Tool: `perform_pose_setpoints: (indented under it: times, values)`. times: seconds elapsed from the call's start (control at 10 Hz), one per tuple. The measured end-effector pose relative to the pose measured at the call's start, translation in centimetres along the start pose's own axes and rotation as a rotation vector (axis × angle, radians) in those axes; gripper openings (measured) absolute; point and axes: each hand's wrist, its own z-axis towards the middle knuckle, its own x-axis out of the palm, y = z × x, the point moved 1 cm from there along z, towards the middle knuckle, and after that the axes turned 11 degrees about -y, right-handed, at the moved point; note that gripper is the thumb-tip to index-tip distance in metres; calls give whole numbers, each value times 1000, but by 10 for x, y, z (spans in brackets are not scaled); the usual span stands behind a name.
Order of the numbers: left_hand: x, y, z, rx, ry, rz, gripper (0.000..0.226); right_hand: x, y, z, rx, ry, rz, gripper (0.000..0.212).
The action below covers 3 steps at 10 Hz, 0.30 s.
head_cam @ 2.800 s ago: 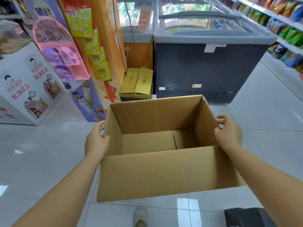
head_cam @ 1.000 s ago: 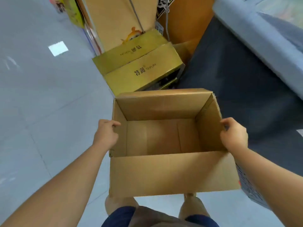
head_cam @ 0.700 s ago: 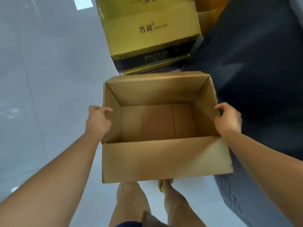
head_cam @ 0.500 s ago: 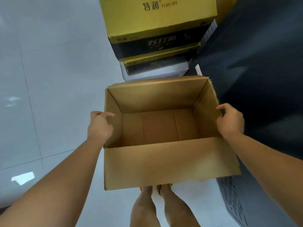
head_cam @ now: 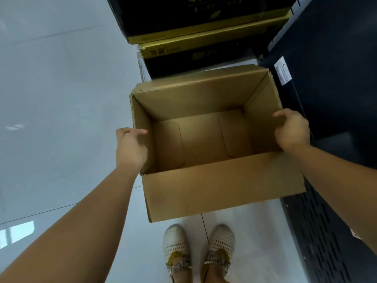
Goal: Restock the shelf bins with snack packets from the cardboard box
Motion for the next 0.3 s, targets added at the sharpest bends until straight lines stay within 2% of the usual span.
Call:
perform_pose_setpoints:
  times: [0.2, 0.3]
  values:
    - [46, 3, 10, 28, 68, -56, 43, 35, -18, 17, -26, 172, 12, 51]
    - [54, -1, 10, 63, 138, -19, 45, 41, -20, 9, -100, 265, -17, 54]
